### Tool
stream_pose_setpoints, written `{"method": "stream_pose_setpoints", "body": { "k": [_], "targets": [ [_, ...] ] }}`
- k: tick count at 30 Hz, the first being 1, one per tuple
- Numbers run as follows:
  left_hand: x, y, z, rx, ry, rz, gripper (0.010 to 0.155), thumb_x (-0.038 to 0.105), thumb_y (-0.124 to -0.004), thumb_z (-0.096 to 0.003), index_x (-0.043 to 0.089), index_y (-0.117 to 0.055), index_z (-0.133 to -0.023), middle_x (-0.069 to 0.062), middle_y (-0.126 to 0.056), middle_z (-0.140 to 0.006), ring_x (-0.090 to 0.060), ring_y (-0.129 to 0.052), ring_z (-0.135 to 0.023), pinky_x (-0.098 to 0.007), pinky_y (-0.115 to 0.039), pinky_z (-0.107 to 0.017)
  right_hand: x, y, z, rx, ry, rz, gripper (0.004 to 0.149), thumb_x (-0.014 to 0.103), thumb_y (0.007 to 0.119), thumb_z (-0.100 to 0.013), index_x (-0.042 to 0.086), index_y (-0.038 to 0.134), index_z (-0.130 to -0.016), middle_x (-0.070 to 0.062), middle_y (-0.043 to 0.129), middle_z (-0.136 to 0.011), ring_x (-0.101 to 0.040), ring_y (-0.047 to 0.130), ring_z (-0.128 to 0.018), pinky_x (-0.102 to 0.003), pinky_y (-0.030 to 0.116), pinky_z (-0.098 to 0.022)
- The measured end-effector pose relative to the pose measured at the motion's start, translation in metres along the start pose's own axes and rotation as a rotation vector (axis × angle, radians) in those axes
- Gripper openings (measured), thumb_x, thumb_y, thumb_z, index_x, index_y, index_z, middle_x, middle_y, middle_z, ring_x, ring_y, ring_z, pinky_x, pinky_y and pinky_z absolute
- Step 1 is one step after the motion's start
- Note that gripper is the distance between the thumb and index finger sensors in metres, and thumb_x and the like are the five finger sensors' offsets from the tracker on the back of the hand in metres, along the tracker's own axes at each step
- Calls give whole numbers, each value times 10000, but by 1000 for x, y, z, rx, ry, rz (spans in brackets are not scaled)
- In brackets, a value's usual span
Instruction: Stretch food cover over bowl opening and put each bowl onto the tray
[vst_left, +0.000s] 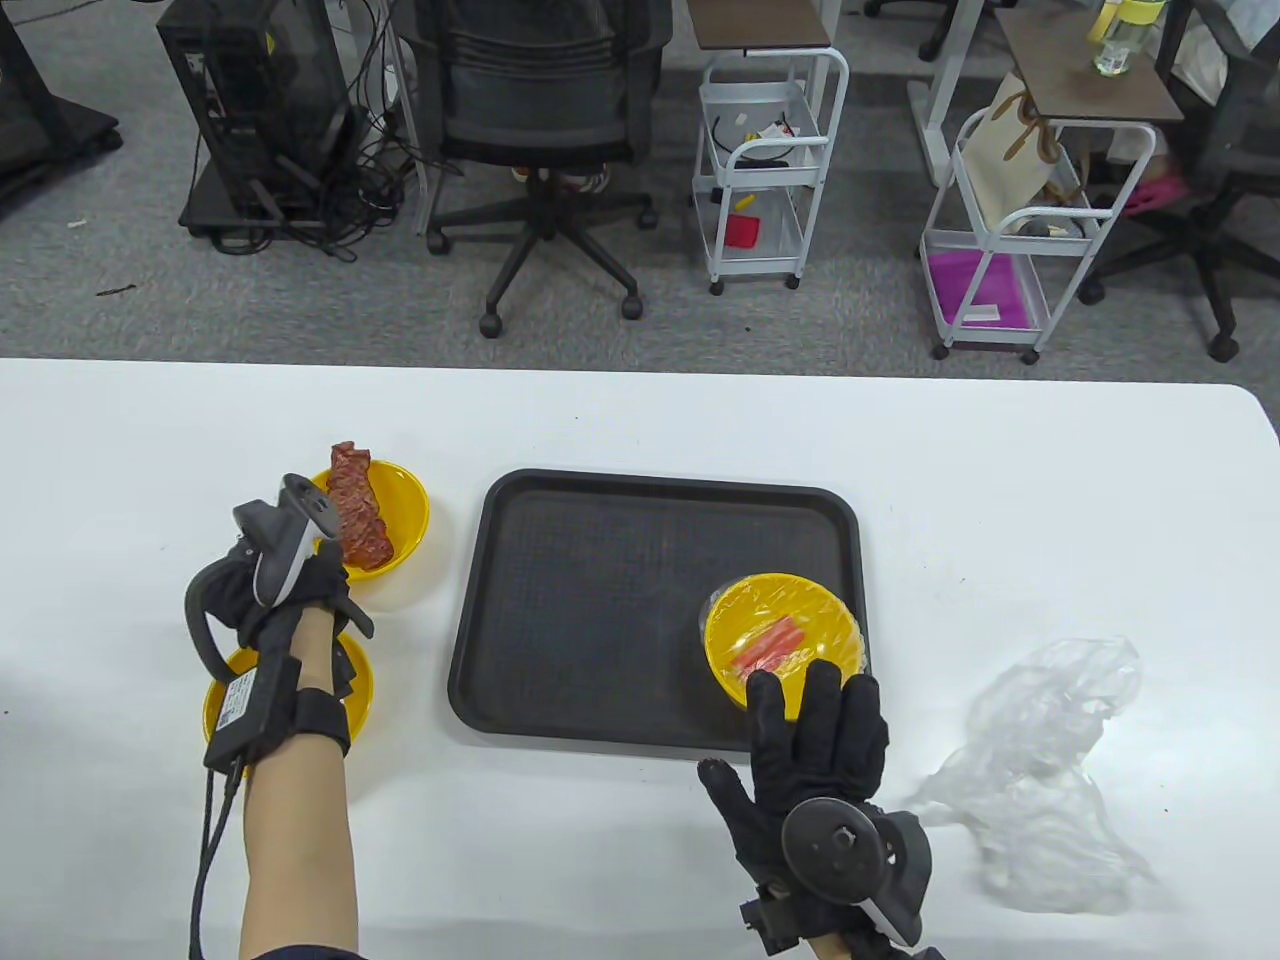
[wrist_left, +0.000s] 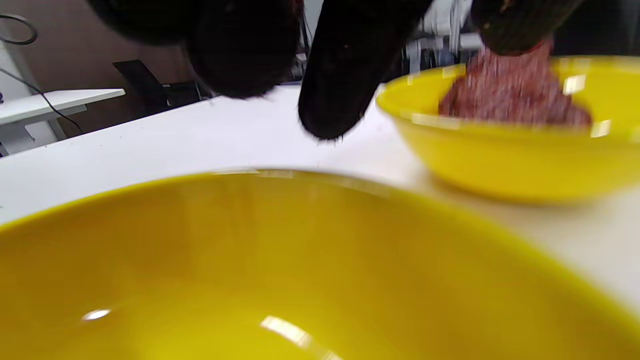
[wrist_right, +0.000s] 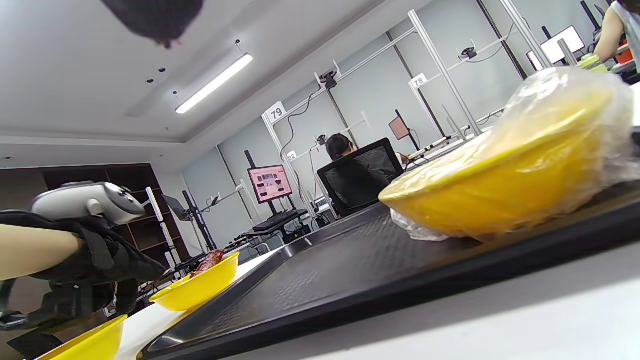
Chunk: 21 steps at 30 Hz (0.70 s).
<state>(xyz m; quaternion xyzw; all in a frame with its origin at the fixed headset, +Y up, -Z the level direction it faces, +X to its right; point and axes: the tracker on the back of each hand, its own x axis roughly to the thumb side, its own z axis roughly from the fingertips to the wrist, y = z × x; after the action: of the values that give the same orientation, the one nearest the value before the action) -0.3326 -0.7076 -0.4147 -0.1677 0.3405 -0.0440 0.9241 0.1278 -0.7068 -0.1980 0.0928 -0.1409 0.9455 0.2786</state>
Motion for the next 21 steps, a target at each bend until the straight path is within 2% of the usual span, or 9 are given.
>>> {"method": "stream_pose_setpoints", "body": {
  "k": [2,3,5,7,9,13,17,21],
  "targets": [
    [6,-9,-5,-33,2,45,725,610,-550,-529,89,-841,-942,-315,-587,-1067,-463,-653,-874,-690,-547,-571,-2,2,-1,13,5,-9,796,568,633,-504,334,145,-1088,-116,-81,-1077,-410,-232,-924,-682,14,-633],
    [9,-13,-8,-48,4,117,715,589,-568,-528,68,-849,-929,-313,-603,-1058,-484,-645,-876,-722,-513,-577,-2,2,-1,15,6,-9,794,567,632,-505,332,147,-1088,-118,-81,-1077,-412,-230,-923,-682,17,-633],
    [11,-20,-14,-150,-5,318,743,563,-585,-524,-25,-795,-928,-314,-590,-1077,-513,-617,-916,-758,-487,-587,-3,2,-1,11,12,-5,793,564,632,-505,330,148,-1089,-120,-77,-1077,-411,-232,-921,-681,21,-635],
    [7,-25,-21,-222,-10,514,713,544,-602,-529,-14,-814,-919,-303,-624,-1067,-530,-629,-930,-819,-425,-562,-3,0,-1,-3,23,-17,791,562,627,-509,322,146,-1089,-127,-72,-1077,-416,-226,-920,-682,35,-638],
    [4,-28,-25,-275,31,639,678,508,-622,-530,-24,-844,-887,-309,-658,-1045,-534,-645,-916,-827,-372,-560,-4,-2,-2,-16,32,-56,787,557,624,-510,316,149,-1090,-135,-61,-1078,-425,-212,-923,-682,50,-641],
    [3,-29,-31,-242,66,587,637,502,-631,-526,8,-888,-835,-282,-726,-1003,-494,-714,-864,-804,-445,-563,-7,-2,-3,-25,44,-102,781,548,624,-512,306,158,-1091,-143,-47,-1080,-431,-200,-927,-682,59,-643],
    [2,-30,-34,-217,121,690,475,390,-655,-512,63,-922,-729,-223,-803,-925,-431,-788,-807,-778,-494,-565,-9,-2,-4,-27,53,-117,780,545,625,-513,304,159,-1090,-148,-41,-1081,-433,-195,-928,-682,63,-645],
    [-1,-31,-35,-208,123,726,449,365,-671,-497,58,-927,-699,-207,-808,-909,-415,-796,-797,-765,-504,-574,-12,-2,-6,-29,67,-137,782,544,624,-514,300,154,-1089,-151,-40,-1080,-435,-195,-927,-681,63,-645]
  ]
}}
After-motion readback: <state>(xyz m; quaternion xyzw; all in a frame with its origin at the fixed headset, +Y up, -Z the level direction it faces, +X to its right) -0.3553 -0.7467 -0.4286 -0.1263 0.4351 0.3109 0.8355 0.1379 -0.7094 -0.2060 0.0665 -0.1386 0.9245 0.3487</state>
